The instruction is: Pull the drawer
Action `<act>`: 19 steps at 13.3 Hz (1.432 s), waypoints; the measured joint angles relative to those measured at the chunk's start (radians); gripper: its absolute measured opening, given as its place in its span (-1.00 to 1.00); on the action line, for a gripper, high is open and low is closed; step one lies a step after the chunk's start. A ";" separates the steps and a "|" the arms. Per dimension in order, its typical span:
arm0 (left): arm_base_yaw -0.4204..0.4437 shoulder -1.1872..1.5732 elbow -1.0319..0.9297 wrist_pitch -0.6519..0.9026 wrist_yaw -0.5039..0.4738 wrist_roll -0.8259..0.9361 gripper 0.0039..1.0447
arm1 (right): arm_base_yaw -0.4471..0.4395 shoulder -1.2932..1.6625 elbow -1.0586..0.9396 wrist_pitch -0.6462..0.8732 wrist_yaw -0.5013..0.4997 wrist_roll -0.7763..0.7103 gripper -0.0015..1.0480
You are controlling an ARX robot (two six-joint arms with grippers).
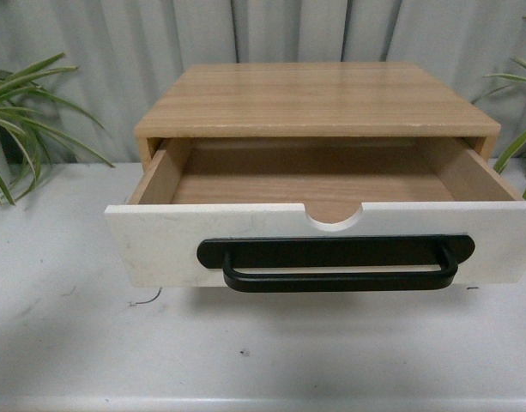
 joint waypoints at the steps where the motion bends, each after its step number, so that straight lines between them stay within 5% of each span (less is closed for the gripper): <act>1: -0.032 -0.040 -0.025 -0.019 -0.039 0.002 -0.50 | 0.027 -0.029 -0.038 -0.003 0.021 -0.005 -0.38; 3: -0.096 -0.114 -0.069 -0.058 -0.103 0.000 -0.98 | 0.067 -0.103 -0.101 -0.021 0.053 -0.007 -0.88; 4: -0.118 -0.145 -0.081 -0.072 -0.124 0.005 -0.97 | 0.077 -0.137 -0.117 -0.031 0.069 -0.009 -0.96; 7: -0.188 -0.239 -0.116 -0.136 -0.199 0.005 -0.97 | 0.194 -0.241 -0.173 -0.084 0.163 -0.012 -0.96; 9: -0.292 -0.294 -0.127 -0.167 -0.274 0.009 -0.97 | 0.186 -0.298 -0.195 -0.123 0.178 -0.012 -0.96; 16: -0.282 -0.473 -0.164 -0.298 -0.292 0.009 -0.97 | 0.186 -0.535 -0.248 -0.284 0.179 -0.012 -0.96; 17: -0.282 -0.563 -0.163 -0.447 -0.291 0.009 -0.97 | 0.186 -0.558 -0.248 -0.309 0.179 -0.012 -0.96; 19: -0.282 -0.629 -0.163 -0.478 -0.291 0.009 -0.97 | 0.186 -0.603 -0.248 -0.351 0.179 -0.012 -0.96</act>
